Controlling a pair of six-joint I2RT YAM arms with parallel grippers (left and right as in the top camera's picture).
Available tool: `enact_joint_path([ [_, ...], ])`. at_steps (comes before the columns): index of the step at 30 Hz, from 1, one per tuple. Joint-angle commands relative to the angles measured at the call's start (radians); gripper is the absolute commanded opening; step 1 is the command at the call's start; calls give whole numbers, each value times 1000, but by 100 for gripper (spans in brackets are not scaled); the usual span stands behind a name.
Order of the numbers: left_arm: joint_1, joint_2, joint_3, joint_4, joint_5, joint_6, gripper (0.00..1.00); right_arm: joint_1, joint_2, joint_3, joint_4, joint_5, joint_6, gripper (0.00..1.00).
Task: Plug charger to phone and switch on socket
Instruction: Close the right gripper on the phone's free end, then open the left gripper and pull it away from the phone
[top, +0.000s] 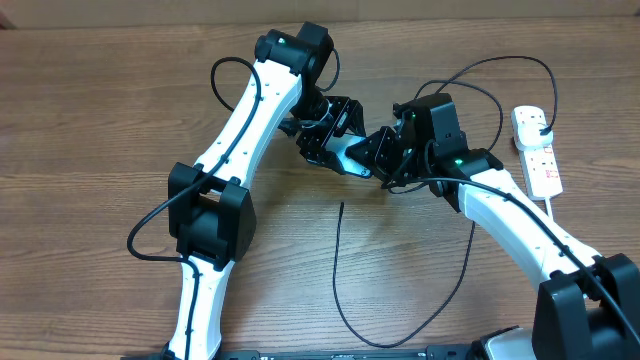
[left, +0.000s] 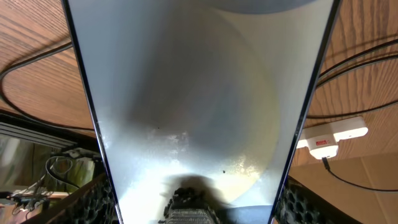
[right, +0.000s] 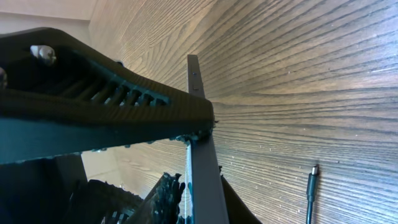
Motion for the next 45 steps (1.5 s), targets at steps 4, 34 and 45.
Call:
enact_joint_path([
  [4, -6, -6, 28, 16, 28, -18, 4, 6, 1, 21, 6, 11, -4, 12],
  [34, 79, -6, 28, 16, 5, 204, 100, -43, 1, 21, -14, 11, -4, 4],
  [45, 238, -6, 28, -4, 130, 513, 100, -159, 1, 21, -12, -135, 127, 4],
])
